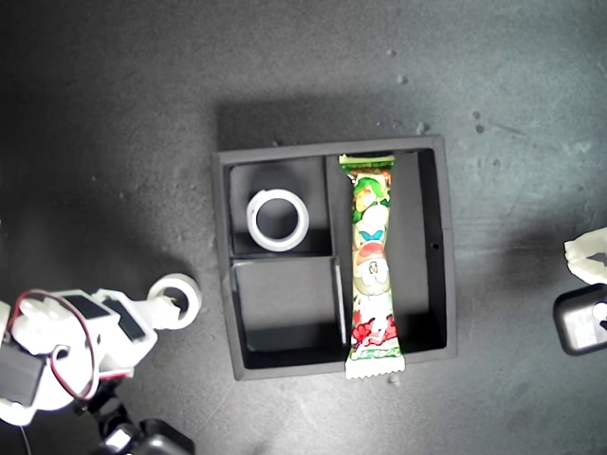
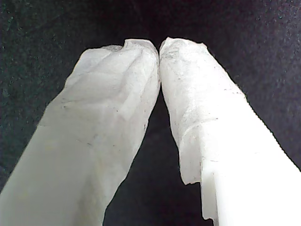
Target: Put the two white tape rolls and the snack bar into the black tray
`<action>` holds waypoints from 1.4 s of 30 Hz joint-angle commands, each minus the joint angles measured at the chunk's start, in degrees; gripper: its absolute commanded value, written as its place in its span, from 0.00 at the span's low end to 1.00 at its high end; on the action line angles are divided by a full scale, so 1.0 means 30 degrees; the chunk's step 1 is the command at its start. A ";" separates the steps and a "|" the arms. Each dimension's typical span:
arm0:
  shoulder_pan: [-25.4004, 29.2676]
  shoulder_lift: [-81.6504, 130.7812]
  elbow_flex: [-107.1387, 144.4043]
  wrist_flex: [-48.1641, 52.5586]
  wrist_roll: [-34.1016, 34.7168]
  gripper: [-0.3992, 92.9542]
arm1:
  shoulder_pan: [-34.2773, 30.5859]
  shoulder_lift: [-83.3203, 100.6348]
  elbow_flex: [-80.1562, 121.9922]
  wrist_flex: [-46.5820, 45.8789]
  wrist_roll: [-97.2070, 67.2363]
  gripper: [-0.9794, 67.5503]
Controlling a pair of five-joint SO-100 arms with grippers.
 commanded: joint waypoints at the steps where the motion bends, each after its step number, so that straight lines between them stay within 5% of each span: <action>1: 0.0029 -0.0088 -0.1055 -0.0322 0.0264 0.14 | -0.0059 0.0469 0.0264 -0.0557 0.0205 0.01; 19: -0.0674 -0.1992 -0.1348 -0.0732 0.0498 0.14 | -0.1055 0.0498 0.1406 -0.2344 0.0322 0.01; 29: -0.1846 -0.5625 -0.2080 -0.1318 0.0029 0.05 | 0.1113 0.4600 0.9902 -0.8584 0.1670 0.01; 36: -0.2080 -0.5830 -0.3076 -0.0732 -0.0146 0.00 | 0.3838 1.3037 1.1895 -0.1406 0.1201 0.01; 42: -0.1641 -0.5273 -0.8730 0.5918 0.0264 0.00 | 0.5244 1.5645 1.1895 0.3223 0.0645 0.01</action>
